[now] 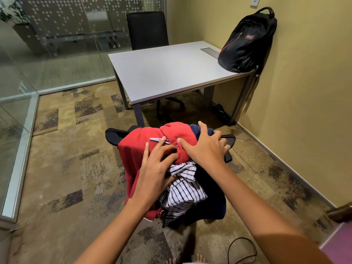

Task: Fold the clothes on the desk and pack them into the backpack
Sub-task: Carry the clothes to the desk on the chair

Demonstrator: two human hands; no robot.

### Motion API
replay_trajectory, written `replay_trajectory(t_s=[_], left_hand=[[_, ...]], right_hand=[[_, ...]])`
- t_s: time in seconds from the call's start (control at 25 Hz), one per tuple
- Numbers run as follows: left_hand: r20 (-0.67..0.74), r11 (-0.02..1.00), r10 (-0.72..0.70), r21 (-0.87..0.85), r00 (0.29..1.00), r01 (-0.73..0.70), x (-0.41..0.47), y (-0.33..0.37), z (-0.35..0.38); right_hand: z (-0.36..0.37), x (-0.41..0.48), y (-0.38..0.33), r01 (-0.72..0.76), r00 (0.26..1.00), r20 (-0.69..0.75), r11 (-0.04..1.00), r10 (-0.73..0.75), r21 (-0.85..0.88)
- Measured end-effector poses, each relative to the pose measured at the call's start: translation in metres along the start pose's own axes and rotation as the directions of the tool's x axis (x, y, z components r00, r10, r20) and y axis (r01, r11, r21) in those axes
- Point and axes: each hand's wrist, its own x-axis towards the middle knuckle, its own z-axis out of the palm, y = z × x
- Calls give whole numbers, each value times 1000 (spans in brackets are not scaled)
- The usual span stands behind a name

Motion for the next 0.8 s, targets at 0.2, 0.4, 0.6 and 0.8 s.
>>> replay_trajectory(t_s=[0.2,0.4,0.6,0.8], left_hand=[[15,998,11,-60,1000,-11,0,-5,1],[13,997,59,-51,998,-59,-2,-14,-6],[-46,982,133,-129,990,-138,2,-15,-4],[-133,988,125,-77,983,-136,29,10,-3]], right_hand=[[-6,1,-11,39,998,37,979,-47,198],[-2,-14,-24,370,917,-170,929,-360,29],[-16,-26,-6,526,813,-244,846,-529,-86],[-43,-41,25,563,754,-382,825,-535,-42]])
